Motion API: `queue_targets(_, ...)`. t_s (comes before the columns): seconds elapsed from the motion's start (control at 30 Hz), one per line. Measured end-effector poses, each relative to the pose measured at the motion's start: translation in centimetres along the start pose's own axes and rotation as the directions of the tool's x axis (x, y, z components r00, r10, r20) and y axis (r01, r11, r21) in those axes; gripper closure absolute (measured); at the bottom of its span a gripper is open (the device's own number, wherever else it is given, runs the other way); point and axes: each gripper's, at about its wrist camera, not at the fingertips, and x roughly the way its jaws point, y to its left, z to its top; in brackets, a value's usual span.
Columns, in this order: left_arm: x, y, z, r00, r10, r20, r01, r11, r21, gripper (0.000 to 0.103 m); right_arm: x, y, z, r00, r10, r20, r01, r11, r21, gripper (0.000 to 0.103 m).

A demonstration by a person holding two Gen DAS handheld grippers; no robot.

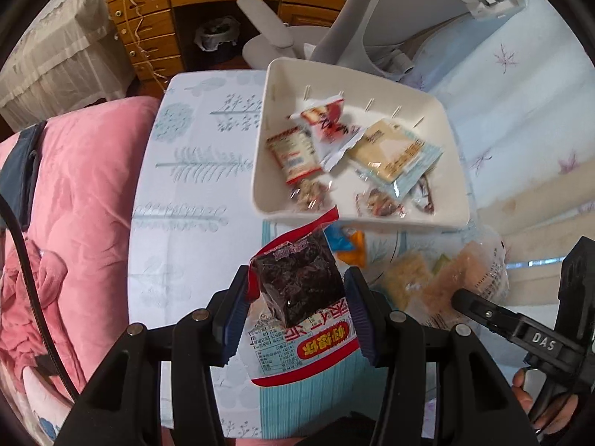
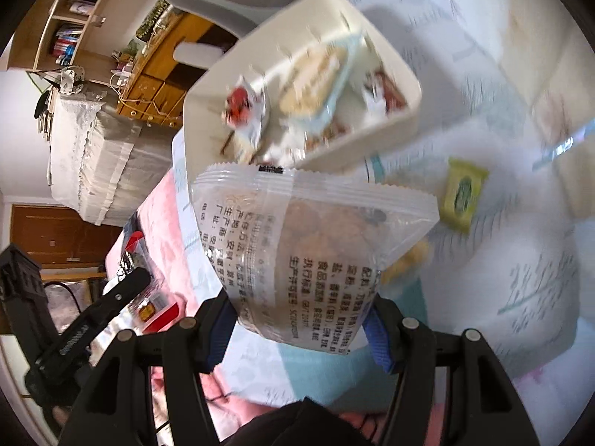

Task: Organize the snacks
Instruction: 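Lower both snacks into the white tray and open both tools, then withdraw both open tools from the tray toward the remaining snacks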

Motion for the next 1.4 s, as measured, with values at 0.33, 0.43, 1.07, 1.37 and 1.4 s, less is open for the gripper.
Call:
queue_targets(0.33,2.2,-1.5,5.0,0.998,-0.036,0.048,0.035,0.999,0.040,0.054,0.3,1.9,4.8,0.982,-0.093,0.164,0.107,0.991,-0.076,0.041)
queue_targets(0.43,3.1,-1.4,6.0,0.995,-0.062,0.079,0.058,0.997,0.059,0.054,0.9,2.0,6.0,0.974,-0.104,0.202,0.125,0.988,-0.094,0.041)
queue_targets(1.07,8.2,-2.5,7.0,0.990,-0.124,0.063,0.115,0.985,0.125,0.028,2.4,0.8,8.5,0.951,-0.104,0.292,0.145,0.982,-0.121,0.027)
queue_targets(1.37,5.1,-3.1,5.7,0.990,-0.111,0.088,0.099,0.987,0.127,0.026,0.3,1.4,7.0,0.945,-0.089,0.314,0.142,0.979,-0.148,0.025)
queue_targets(1.4,4.8,-3.2,5.4,0.990,-0.110,0.091,0.098,0.987,0.128,0.026,-0.1,1.4,6.7,0.944,-0.087,0.318,0.139,0.979,-0.147,0.025)
